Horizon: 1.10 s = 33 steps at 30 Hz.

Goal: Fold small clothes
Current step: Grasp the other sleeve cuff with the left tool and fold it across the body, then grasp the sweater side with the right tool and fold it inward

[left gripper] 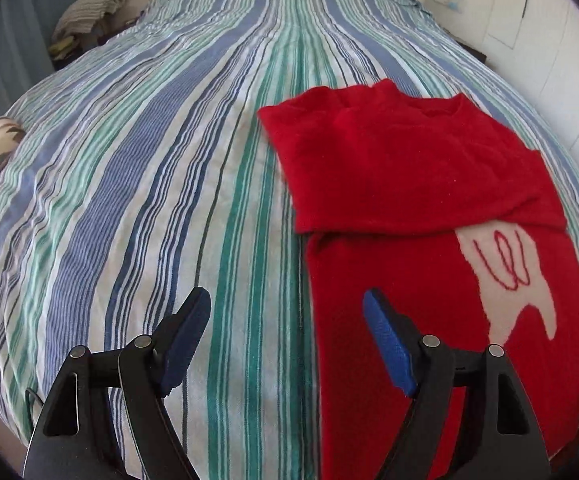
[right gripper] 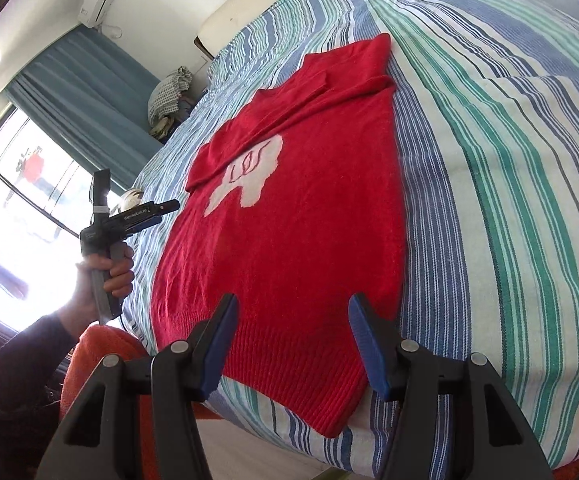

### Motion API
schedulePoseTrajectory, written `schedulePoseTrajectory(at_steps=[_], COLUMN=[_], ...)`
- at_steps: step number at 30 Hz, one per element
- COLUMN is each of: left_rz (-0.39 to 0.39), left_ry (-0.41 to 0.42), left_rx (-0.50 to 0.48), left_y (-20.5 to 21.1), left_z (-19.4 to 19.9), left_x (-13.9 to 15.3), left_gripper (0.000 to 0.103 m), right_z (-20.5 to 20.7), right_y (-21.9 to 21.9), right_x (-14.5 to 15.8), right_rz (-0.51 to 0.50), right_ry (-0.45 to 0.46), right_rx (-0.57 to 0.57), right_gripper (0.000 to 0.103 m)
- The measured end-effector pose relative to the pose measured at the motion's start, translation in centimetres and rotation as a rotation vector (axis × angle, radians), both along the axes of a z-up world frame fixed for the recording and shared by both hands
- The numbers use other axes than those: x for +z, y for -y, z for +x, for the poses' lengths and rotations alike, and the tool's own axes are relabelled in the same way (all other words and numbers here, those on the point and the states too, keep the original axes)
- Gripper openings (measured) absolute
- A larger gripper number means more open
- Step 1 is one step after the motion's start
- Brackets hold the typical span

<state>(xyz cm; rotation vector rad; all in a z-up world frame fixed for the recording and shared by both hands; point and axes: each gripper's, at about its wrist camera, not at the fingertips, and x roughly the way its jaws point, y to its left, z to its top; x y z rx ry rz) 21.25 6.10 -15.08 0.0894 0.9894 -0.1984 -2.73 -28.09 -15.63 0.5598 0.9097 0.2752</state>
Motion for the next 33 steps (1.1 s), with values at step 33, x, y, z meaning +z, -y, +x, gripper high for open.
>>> schedulePoseTrajectory(at_steps=[33], left_rz=[-0.002], left_ry=[0.094], left_rx=[0.232], left_y=[-1.7], left_z=[2.6], left_x=[-4.8], left_gripper=[0.093], right_z=[25.1], right_y=[3.4], right_x=[-1.7], right_rz=[0.336], right_ry=[-0.261], right_rx=[-0.304], right_gripper=[0.049])
